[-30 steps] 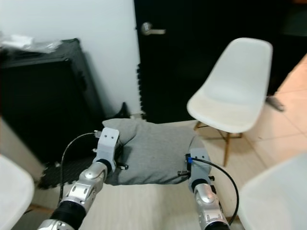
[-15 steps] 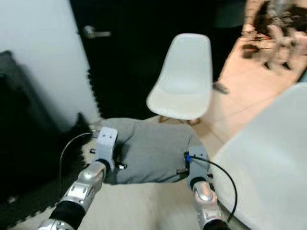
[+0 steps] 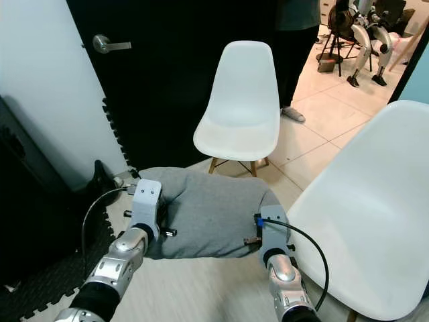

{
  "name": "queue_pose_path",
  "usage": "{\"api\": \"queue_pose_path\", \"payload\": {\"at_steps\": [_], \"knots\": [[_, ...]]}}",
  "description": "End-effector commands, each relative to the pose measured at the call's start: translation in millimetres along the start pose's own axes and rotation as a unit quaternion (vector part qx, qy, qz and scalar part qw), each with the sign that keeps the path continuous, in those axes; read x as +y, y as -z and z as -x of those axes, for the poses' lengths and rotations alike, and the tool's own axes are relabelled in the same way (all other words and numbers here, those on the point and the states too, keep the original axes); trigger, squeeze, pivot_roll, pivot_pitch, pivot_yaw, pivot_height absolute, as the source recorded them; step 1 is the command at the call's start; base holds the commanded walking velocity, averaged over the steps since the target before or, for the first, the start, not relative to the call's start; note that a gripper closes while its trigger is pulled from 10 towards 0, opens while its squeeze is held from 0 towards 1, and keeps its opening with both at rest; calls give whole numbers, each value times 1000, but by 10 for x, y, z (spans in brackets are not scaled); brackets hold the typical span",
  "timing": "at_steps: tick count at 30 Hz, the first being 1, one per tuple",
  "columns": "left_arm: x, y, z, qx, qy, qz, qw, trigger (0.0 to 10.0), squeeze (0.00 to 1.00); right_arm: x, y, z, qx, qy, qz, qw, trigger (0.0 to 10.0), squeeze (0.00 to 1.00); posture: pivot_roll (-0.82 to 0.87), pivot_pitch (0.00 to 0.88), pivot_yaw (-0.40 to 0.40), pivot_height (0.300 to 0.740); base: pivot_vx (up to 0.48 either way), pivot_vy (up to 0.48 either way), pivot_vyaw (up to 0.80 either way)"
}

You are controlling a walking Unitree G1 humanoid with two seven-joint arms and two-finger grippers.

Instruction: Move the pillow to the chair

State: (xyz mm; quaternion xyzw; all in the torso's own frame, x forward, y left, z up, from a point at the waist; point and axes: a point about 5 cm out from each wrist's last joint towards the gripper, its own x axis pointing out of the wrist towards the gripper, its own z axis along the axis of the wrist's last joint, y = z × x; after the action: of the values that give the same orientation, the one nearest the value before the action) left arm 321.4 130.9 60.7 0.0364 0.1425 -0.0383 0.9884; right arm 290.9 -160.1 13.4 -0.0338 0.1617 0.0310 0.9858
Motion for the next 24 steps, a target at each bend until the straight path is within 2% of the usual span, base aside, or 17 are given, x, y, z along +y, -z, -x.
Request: {"api": "queue_pose_path", "payload": {"at_steps": [1,12,24], "knots": [[79,-95,2,-29,-14,7,999,10000,0,26,-39,-10,-12,-7,10,1000,10000,0,77,62,49,740,0,0,0],[67,-110,-5,-31,-11,9,999,10000,0,25,-52,-16,-15,-5,10,1000,10000,0,78,62,52,740,0,0,0],[69,-138,-5,-36,-3,15,999,10000,0,74,-90,-30,-24,-15,21,999,10000,0,77,57,55,740,323,0,0]]}}
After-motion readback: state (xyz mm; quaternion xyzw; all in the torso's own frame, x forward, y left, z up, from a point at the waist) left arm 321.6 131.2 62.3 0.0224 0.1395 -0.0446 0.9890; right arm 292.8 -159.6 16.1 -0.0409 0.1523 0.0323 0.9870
